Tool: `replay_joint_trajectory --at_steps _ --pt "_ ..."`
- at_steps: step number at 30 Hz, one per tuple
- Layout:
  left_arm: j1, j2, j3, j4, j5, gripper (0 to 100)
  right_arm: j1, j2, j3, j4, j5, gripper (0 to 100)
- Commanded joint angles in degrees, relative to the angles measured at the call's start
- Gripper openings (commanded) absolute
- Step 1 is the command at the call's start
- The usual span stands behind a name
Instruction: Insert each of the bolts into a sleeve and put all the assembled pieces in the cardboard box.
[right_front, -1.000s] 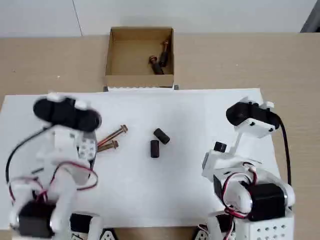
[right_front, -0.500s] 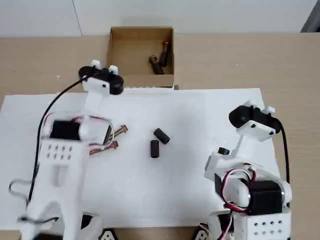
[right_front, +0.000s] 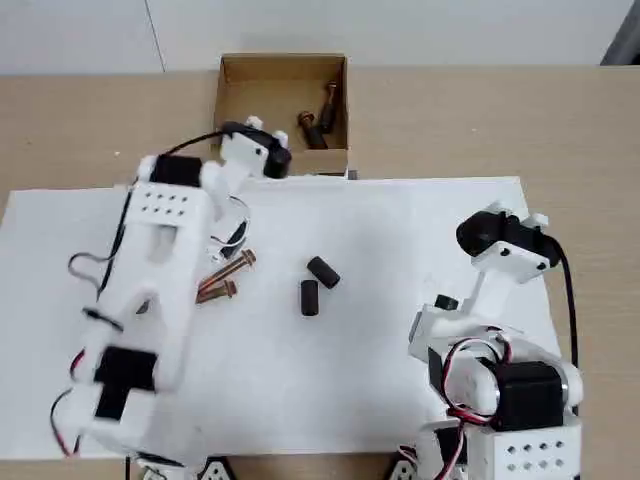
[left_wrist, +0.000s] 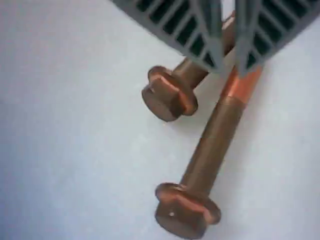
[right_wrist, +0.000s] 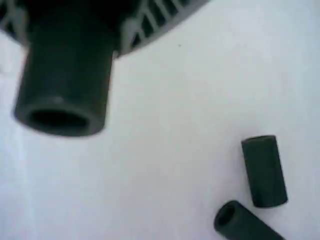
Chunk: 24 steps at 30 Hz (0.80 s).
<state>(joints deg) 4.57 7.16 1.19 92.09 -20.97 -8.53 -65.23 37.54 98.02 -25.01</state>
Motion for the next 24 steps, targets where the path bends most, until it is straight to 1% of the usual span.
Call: replay_joint_trajectory --at_steps 1,7,16,24 --pt "0.9 3.6 -5.1 2.2 -1.8 1 0.6 -0.5 -0.3 -0.7 0.7 0.3" --pt "1.0 6.0 -6.1 2.2 -3.0 9 0.6 -0.5 -0.3 -0.7 0.6 0.3" --pt "0.9 6.6 -6.2 1.8 -9.1 10 0.6 -0.6 -0.3 -0.7 0.6 0.3" --pt "0.9 11.5 -6.4 -0.1 -10.5 10 0.6 -0.3 -0.3 -0.7 0.6 0.3"
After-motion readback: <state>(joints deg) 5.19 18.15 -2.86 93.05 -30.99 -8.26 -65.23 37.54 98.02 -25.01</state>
